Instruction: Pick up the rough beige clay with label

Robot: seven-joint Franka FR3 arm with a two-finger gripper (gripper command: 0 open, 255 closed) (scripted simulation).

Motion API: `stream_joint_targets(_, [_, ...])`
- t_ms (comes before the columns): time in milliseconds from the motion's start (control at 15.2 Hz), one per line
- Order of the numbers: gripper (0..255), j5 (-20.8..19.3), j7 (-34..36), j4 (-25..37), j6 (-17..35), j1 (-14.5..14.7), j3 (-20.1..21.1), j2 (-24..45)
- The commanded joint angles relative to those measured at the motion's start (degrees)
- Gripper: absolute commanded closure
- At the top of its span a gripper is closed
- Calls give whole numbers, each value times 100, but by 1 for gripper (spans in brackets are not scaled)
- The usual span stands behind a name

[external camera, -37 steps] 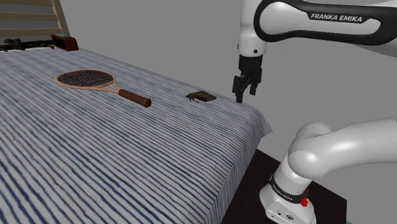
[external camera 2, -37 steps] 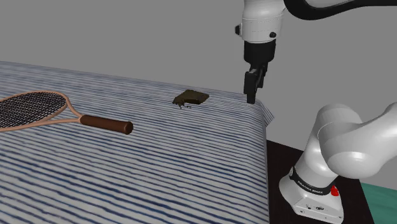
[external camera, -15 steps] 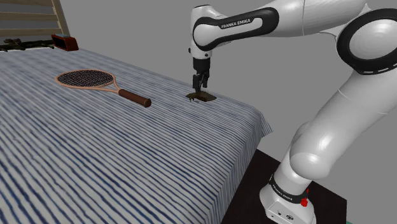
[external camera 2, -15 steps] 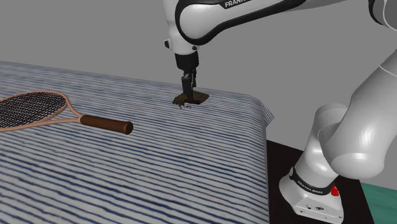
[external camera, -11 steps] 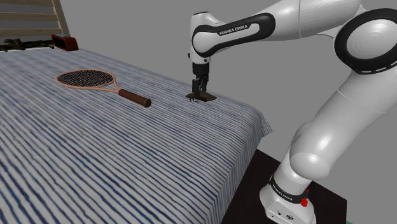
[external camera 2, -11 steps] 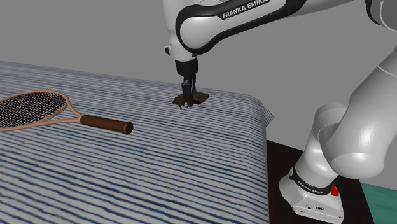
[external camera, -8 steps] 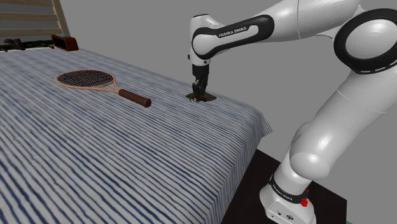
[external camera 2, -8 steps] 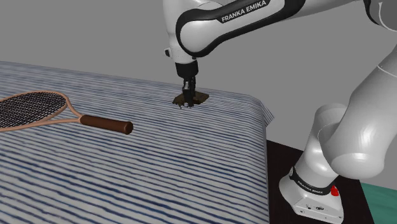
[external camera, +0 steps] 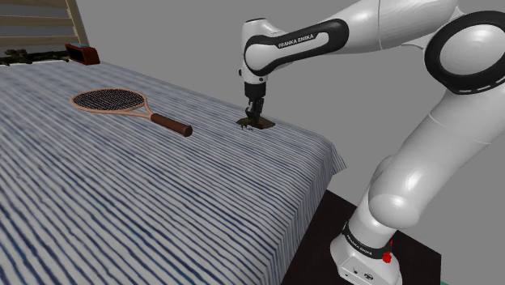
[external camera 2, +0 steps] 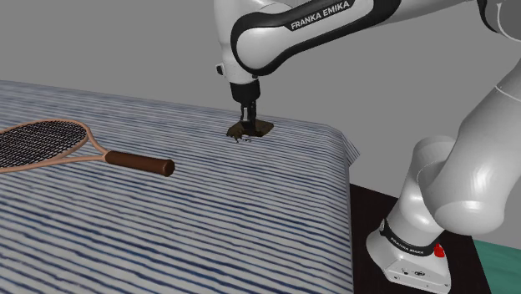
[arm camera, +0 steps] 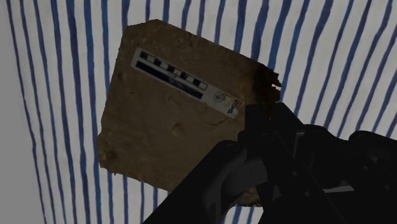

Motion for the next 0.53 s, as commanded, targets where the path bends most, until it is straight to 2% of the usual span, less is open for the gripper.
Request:
stream_joint_targets(0, [255, -2, 3, -14, 9, -1, -1, 1])
stream_joint_targets(462, [255, 11, -37, 446, -526, 3, 6, -76])
